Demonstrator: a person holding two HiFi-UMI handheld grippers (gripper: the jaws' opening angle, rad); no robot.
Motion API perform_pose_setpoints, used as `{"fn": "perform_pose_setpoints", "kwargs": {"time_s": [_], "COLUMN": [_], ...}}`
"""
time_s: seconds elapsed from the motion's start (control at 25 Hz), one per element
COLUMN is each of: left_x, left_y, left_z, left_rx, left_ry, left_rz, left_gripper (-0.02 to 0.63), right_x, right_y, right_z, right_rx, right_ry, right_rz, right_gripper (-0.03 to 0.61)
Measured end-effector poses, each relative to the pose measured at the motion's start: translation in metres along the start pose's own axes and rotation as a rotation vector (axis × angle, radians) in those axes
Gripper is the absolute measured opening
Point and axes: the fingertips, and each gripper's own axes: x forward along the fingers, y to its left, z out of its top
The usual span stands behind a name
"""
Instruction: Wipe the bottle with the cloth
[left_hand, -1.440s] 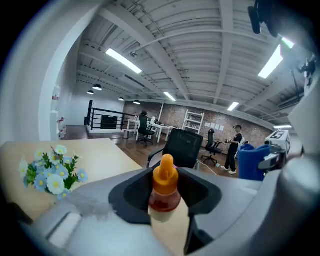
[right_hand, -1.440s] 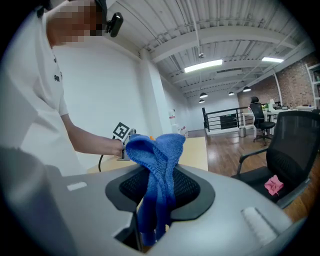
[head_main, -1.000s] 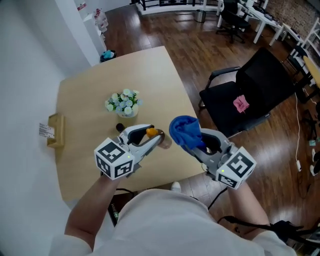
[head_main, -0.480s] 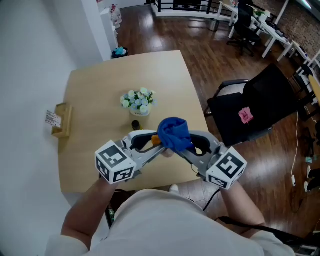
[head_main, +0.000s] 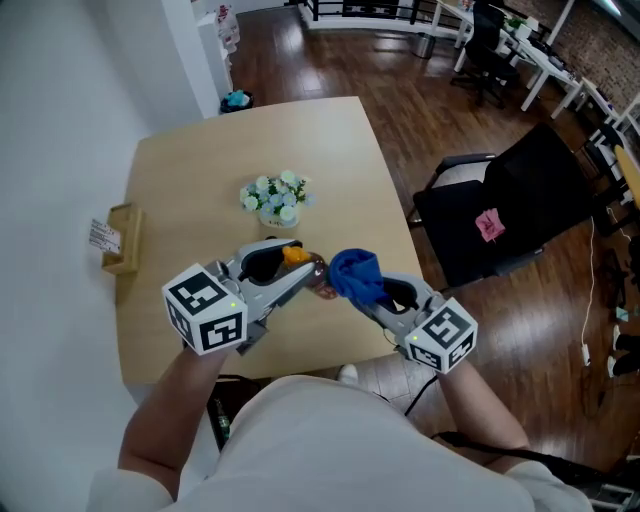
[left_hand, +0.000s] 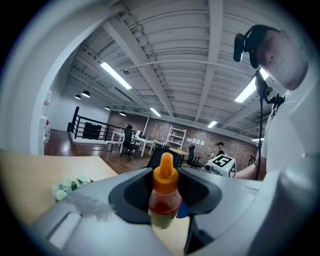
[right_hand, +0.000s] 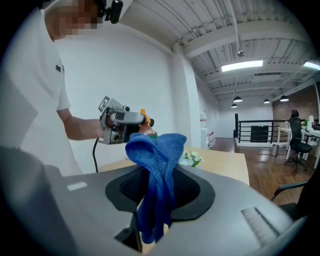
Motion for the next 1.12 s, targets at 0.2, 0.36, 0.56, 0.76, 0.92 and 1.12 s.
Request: {"fn": "perform_pose_setpoints", "kwargs": {"time_s": [0.2, 0.36, 0.56, 0.76, 0.92, 1.12], "left_x": [0.006, 0.012, 0.026, 0.033, 0.027, 0.021], "left_y": [0.000, 0.004, 0.009, 0.005, 0.006, 0.000], "left_z": [0.006, 0.001, -0.009, -0.010, 0.000, 0.014], "left_rx": [-0.016, -0.028, -0.039, -0.063, -0.057, -0.041], "left_ry": [-0.002, 0.014, 0.044, 0.040, 0.020, 0.003], "left_rz": [0.004, 0.014, 0.024, 0.026, 0.029, 0.036], "left_gripper": [0.158, 0.158, 0.158, 0.158, 0.158, 0.158], "right_x": [-0.012, -0.024, -0.027, -0.019, -0.015, -0.017], "right_y": [-0.014, -0.007, 0.027, 0.039, 0.032, 0.022], "right_z": [-0.029, 0.000, 0.061, 0.062, 0.042, 0.013], "right_rx": [0.024, -0.016, -0.137, -0.207, -0.170, -0.128], "right_ry": [0.046, -0.015, -0.131, -0.127, -0.101, -0.066], "right_rz": [-0.044, -0.055, 0.009, 0.029, 0.004, -0.025], "right_gripper": [0.126, 0.126, 0.126, 0.125, 0.125, 0.124]}}
